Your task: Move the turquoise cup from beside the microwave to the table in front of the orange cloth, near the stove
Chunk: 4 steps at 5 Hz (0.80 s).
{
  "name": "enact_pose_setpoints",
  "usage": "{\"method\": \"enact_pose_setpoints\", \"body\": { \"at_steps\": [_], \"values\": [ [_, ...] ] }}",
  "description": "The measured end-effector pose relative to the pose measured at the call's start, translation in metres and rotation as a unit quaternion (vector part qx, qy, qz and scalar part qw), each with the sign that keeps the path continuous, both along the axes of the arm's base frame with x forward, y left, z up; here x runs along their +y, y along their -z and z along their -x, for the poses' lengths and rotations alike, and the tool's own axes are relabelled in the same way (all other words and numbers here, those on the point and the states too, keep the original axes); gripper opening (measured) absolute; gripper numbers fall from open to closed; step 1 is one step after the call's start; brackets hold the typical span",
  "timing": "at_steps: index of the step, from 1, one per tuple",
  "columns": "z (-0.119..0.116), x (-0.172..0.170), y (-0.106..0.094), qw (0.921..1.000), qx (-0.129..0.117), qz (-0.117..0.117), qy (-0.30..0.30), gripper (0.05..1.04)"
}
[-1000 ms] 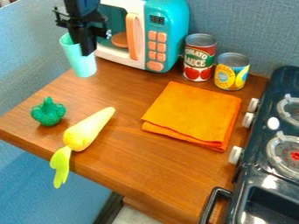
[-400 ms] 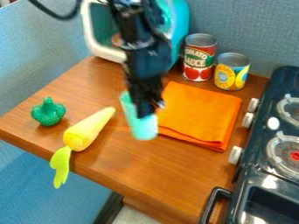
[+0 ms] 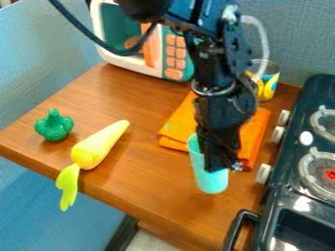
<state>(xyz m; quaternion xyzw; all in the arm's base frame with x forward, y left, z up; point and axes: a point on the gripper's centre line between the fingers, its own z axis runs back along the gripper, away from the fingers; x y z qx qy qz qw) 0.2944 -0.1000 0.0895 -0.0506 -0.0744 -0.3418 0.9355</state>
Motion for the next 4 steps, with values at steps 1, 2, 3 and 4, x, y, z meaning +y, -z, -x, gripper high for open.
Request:
{"method": "enact_pose_setpoints", "body": {
  "at_steps": [1, 2, 3, 4],
  "values": [
    [0.002, -0.014, 0.004, 0.9998, -0.008, -0.016, 0.011, 0.089],
    [0.001, -0.015, 0.020, 0.9988, -0.003, -0.050, -0.001, 0.089],
    [-0.004, -0.014, 0.029, 0.9972, -0.012, -0.073, -0.010, 0.089],
    [-0.012, -0.015, 0.029, 0.9963, -0.024, -0.081, -0.016, 0.089]
  ]
}}
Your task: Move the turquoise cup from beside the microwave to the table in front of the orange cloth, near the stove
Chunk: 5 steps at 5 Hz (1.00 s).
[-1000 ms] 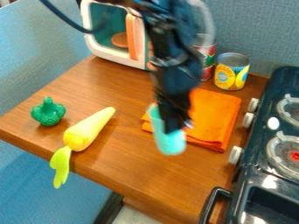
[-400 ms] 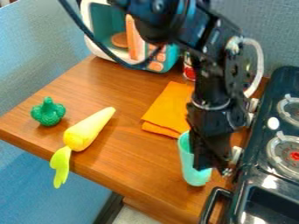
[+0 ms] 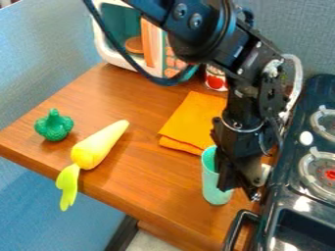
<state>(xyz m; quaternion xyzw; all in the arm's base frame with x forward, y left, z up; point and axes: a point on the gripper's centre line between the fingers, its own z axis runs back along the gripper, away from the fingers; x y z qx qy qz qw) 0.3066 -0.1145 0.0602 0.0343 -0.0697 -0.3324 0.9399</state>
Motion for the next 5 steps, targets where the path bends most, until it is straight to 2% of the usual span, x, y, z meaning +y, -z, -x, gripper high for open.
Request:
{"method": "enact_pose_setpoints", "body": {
  "at_steps": [1, 2, 3, 5],
  "values": [
    [-0.001, -0.005, -0.001, 0.9999, 0.008, 0.014, 0.001, 0.089],
    [0.003, -0.011, -0.004, 0.9986, 0.032, 0.042, -0.006, 0.118],
    [0.003, -0.002, -0.004, 0.9968, 0.047, 0.054, -0.035, 0.313],
    [-0.008, 0.010, -0.020, 0.9966, 0.027, 0.049, -0.060, 0.898]
  ]
}}
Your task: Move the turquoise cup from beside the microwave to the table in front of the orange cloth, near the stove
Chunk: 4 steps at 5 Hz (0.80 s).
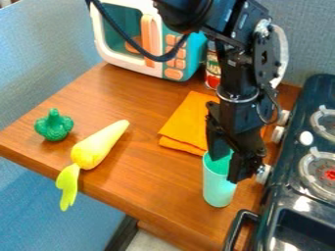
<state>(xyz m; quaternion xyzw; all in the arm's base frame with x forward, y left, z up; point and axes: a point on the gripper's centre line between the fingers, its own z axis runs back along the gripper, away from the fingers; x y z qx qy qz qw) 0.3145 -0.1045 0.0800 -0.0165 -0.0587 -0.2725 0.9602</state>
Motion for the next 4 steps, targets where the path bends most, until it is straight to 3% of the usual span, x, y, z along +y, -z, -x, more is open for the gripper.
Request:
{"method": "enact_pose_setpoints", "body": {
  "at_steps": [1, 2, 3, 4],
  "values": [
    [0.001, 0.002, -0.003, 1.0000, 0.000, 0.001, -0.004, 1.009],
    [0.009, 0.019, -0.037, 0.9991, -0.035, 0.009, -0.022, 1.005],
    [0.019, 0.060, -0.056, 0.9959, -0.048, 0.010, -0.077, 1.001],
    [0.023, 0.099, -0.062, 0.9897, -0.042, -0.008, -0.137, 1.001]
  ]
}}
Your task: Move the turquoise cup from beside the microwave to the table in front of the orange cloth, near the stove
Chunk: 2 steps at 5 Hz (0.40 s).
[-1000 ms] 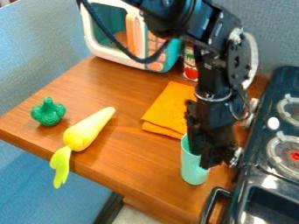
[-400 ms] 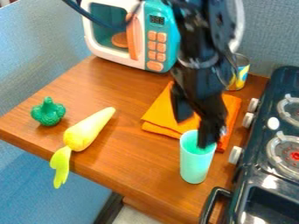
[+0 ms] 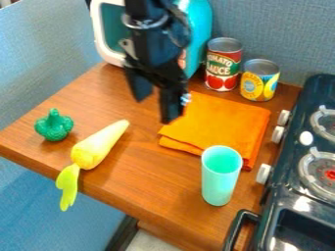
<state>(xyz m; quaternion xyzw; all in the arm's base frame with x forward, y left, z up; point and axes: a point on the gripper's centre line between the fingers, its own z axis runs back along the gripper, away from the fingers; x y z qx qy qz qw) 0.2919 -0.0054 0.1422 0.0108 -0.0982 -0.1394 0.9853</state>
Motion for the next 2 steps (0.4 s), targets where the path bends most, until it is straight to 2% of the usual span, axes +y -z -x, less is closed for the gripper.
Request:
{"method": "enact_pose_setpoints", "body": {
  "at_steps": [1, 2],
  "values": [
    [-0.010, 0.041, 0.006, 0.9977, 0.013, -0.007, -0.066, 1.001],
    [-0.017, 0.067, 0.013, 0.9933, 0.030, -0.010, -0.111, 1.001]
  ]
}}
